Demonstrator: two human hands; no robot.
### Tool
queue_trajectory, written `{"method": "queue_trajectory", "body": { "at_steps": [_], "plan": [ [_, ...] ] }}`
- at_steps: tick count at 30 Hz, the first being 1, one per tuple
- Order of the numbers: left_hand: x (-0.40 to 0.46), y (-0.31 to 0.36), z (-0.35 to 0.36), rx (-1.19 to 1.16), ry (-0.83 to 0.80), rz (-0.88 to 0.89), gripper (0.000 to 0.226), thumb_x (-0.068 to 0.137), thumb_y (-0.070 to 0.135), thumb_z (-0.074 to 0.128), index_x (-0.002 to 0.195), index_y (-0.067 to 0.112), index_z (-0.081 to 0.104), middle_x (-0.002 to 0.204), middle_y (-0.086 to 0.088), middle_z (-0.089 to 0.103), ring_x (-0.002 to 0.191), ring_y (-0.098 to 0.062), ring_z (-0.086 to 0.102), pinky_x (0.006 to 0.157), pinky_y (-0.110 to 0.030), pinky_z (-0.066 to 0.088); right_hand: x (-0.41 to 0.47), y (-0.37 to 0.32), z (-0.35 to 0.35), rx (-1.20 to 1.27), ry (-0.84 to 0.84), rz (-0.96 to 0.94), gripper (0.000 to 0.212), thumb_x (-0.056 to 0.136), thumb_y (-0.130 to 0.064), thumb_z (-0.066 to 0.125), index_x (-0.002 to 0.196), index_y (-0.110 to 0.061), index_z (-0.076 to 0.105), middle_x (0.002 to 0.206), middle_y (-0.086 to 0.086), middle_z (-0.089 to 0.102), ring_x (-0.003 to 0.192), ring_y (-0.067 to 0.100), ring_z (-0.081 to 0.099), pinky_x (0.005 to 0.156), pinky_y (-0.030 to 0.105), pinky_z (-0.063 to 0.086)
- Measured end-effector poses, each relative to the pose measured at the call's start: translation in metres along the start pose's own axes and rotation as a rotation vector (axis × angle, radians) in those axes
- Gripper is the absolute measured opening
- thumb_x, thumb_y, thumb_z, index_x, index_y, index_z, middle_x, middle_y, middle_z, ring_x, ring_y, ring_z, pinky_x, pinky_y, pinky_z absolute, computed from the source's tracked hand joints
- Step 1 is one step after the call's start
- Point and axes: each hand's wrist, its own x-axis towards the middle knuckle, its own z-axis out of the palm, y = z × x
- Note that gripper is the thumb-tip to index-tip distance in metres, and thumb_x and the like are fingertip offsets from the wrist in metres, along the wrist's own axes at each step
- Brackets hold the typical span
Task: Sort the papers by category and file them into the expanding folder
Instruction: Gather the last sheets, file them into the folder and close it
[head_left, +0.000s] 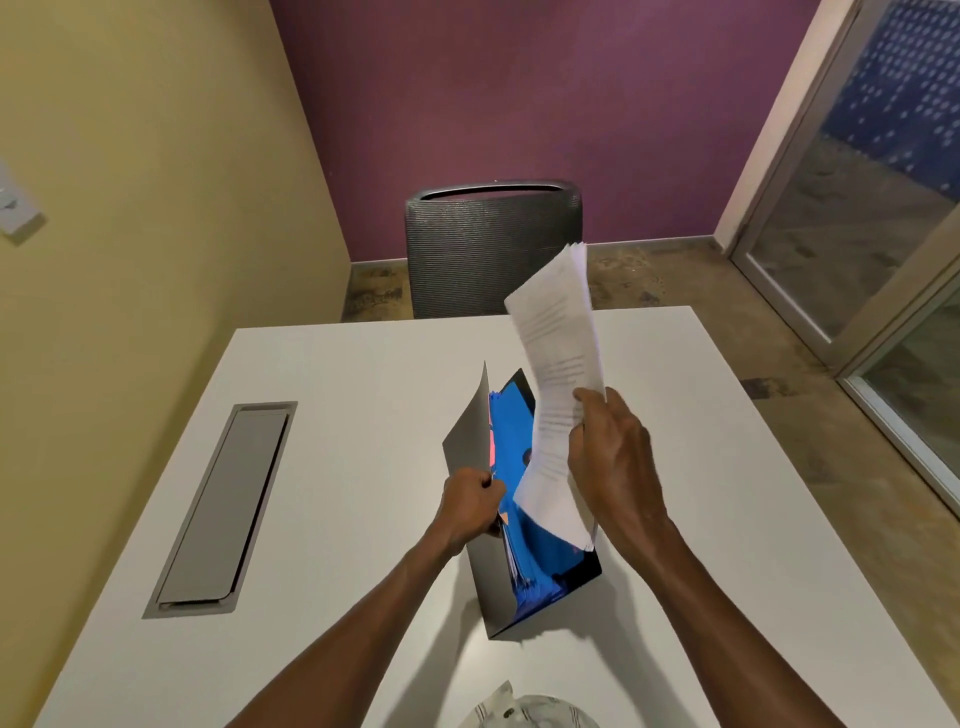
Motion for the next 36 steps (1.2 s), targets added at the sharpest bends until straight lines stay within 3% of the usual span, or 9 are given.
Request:
{"method": "queue_trajectory", "body": {
  "at_steps": [5, 12, 16, 21, 24, 28, 32, 33, 36],
  "plan": [
    [0.002, 0.0, 0.0, 0.023, -0.011, -0.008, 0.029, 0.096, 0.011, 0.051, 0.069, 0.002, 0.054, 0.082, -0.014, 0.066, 0.071, -0.035, 0.071, 0.059, -0.041, 0.062, 0.01, -0.005, -0.014, 0.029, 0.068, -0.041, 0.035, 0.096, -0.019, 0.057, 0.129, -0.012, 0.051, 0.124, 0.011, 0.055, 0.1, 0.024, 0.064, 0.076, 0.032, 0.058],
    [0.001, -0.002, -0.001, -0.018, -0.01, -0.015, 0.03, 0.098, 0.014, 0.051, 0.071, 0.003, 0.048, 0.099, -0.013, 0.071, 0.072, -0.033, 0.073, 0.057, -0.041, 0.062, -0.002, 0.005, 0.021, 0.003, -0.109, -0.078, 0.029, 0.098, -0.011, 0.05, 0.127, -0.006, 0.053, 0.106, 0.013, 0.057, 0.081, 0.026, 0.064, 0.068, 0.038, 0.06],
    [0.0, -0.005, -0.003, -0.035, -0.008, -0.011, 0.025, 0.098, 0.016, 0.052, 0.076, 0.005, 0.051, 0.099, -0.014, 0.072, 0.071, -0.025, 0.074, 0.057, -0.041, 0.062, -0.012, 0.01, 0.035, 0.007, -0.221, -0.026, 0.029, 0.1, -0.014, 0.045, 0.127, -0.007, 0.05, 0.114, 0.011, 0.055, 0.091, 0.023, 0.062, 0.076, 0.035, 0.059],
    [-0.002, -0.005, -0.004, -0.014, 0.015, -0.008, 0.031, 0.099, 0.017, 0.053, 0.072, 0.003, 0.047, 0.089, -0.003, 0.068, 0.067, -0.021, 0.072, 0.054, -0.032, 0.06, -0.01, 0.011, 0.047, -0.096, -0.339, -0.017, 0.005, 0.092, -0.003, 0.048, 0.094, -0.005, 0.052, 0.101, 0.012, 0.058, 0.081, 0.023, 0.059, 0.067, 0.033, 0.055],
    [-0.003, -0.006, -0.006, -0.017, 0.033, -0.01, 0.029, 0.098, 0.016, 0.053, 0.072, 0.004, 0.047, 0.091, -0.004, 0.069, 0.063, -0.02, 0.072, 0.051, -0.03, 0.058, -0.005, 0.01, 0.052, -0.128, -0.394, -0.012, 0.001, 0.093, -0.006, 0.052, 0.093, -0.006, 0.051, 0.105, 0.012, 0.058, 0.085, 0.023, 0.06, 0.069, 0.03, 0.055],
    [-0.004, -0.008, -0.008, -0.016, 0.042, -0.013, 0.029, 0.098, 0.019, 0.055, 0.075, 0.003, 0.049, 0.088, -0.002, 0.067, 0.065, -0.019, 0.071, 0.052, -0.029, 0.058, 0.002, 0.007, 0.057, -0.112, -0.453, -0.022, 0.004, 0.095, -0.009, 0.052, 0.095, -0.009, 0.049, 0.108, 0.012, 0.057, 0.082, 0.015, 0.052, 0.056, 0.013, 0.037],
    [-0.005, -0.01, -0.01, -0.004, 0.068, -0.015, 0.026, 0.097, 0.014, 0.056, 0.075, 0.002, 0.053, 0.068, 0.0, 0.059, 0.046, -0.009, 0.063, 0.051, -0.028, 0.058, 0.01, 0.006, 0.071, -0.139, -0.518, -0.002, 0.005, 0.094, -0.008, 0.054, 0.099, -0.007, 0.054, 0.1, 0.009, 0.054, 0.083, 0.014, 0.051, 0.055, 0.014, 0.03],
    [-0.005, -0.011, -0.01, 0.002, 0.074, -0.014, 0.026, 0.097, 0.013, 0.056, 0.073, 0.002, 0.053, 0.066, -0.001, 0.058, 0.044, -0.007, 0.062, 0.05, -0.027, 0.057, 0.011, 0.005, 0.073, -0.138, -0.533, 0.008, 0.002, 0.094, -0.008, 0.055, 0.092, -0.008, 0.053, 0.095, 0.006, 0.051, 0.081, 0.013, 0.051, 0.053, 0.013, 0.03],
    [-0.005, -0.012, -0.012, 0.006, 0.083, -0.011, 0.023, 0.095, 0.013, 0.056, 0.074, 0.004, 0.056, 0.07, -0.012, 0.058, 0.046, -0.01, 0.061, 0.049, -0.024, 0.055, 0.017, 0.0, 0.085, -0.17, -0.592, 0.036, 0.034, 0.092, -0.002, 0.053, 0.067, -0.015, 0.034, 0.075, -0.002, 0.041, 0.071, 0.011, 0.048, 0.052, 0.016, 0.031]
  ]
}}
